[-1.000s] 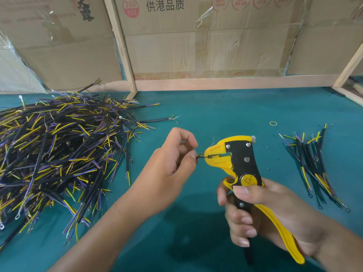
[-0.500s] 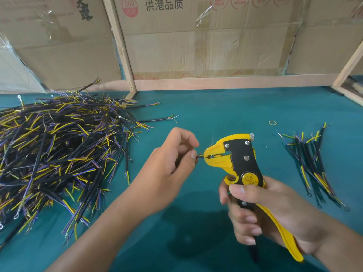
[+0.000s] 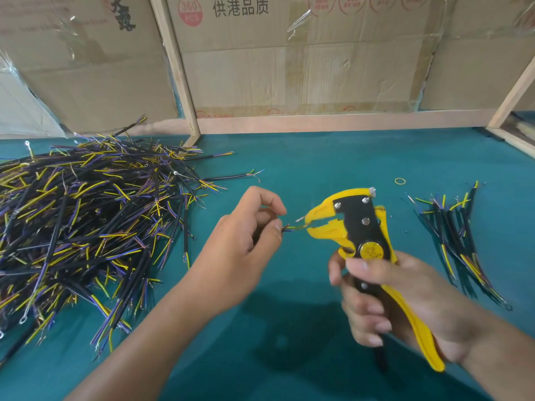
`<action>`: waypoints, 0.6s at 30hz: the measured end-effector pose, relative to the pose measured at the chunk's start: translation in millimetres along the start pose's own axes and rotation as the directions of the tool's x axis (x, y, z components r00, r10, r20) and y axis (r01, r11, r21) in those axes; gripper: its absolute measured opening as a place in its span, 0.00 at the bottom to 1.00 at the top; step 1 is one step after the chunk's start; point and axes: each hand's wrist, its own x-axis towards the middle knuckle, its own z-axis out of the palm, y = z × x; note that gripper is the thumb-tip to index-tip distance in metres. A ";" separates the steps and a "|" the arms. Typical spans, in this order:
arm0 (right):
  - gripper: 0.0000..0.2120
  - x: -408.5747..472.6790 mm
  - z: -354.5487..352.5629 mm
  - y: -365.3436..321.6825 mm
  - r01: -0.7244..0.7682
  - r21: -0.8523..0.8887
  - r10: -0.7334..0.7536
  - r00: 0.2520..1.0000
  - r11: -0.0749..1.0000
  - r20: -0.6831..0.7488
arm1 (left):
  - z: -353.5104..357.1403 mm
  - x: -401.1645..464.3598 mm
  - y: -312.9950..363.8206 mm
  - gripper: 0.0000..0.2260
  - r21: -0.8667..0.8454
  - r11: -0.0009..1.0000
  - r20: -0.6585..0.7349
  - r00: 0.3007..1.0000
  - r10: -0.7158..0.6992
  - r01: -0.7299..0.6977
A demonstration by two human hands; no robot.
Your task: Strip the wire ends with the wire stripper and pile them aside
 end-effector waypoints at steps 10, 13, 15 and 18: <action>0.25 18.0 -25.3 6.3 -0.002 0.271 0.003 1.000 0.963 -0.001 | -3.3 3.6 -8.7 0.06 0.078 0.988 -0.040 0.991 -0.129 0.132; 0.26 17.0 -24.0 8.0 -0.051 0.300 0.026 0.996 0.953 0.087 | -5.9 4.5 -3.7 0.07 -0.003 0.992 0.007 0.992 -0.126 0.126; 0.31 17.5 -20.4 10.6 -0.055 0.311 0.037 0.997 0.949 0.066 | -3.1 4.2 6.8 0.07 -0.081 0.991 0.019 0.994 -0.104 0.105; 0.29 17.0 -12.7 16.4 -0.031 0.315 0.029 1.000 0.948 0.013 | 13.4 11.4 30.8 0.09 -0.266 0.955 0.067 0.991 -0.118 0.131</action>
